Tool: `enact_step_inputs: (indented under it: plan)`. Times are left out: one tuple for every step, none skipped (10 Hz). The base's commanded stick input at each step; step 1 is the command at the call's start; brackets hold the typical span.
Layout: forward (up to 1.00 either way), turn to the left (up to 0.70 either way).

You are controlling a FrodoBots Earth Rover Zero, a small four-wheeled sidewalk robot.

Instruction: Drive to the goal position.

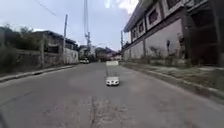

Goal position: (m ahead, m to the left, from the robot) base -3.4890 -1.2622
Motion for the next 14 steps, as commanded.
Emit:
enact_step_inputs:
  plan:
    - [1.0,-0.39]
    - [1.0,-0.31]
    - [1.0,0.0]
    - [1.0,0.0]
    - [1.0,0.0]
    - [1.0,0.0]
    - [1.0,0.0]
    - [1.0,0.0]
    - [1.0,0.0]
    - [1.0,0.0]
    - [1.0,0.0]
    - [1.0,0.0]
    - [1.0,0.0]
    - [1.0,0.0]
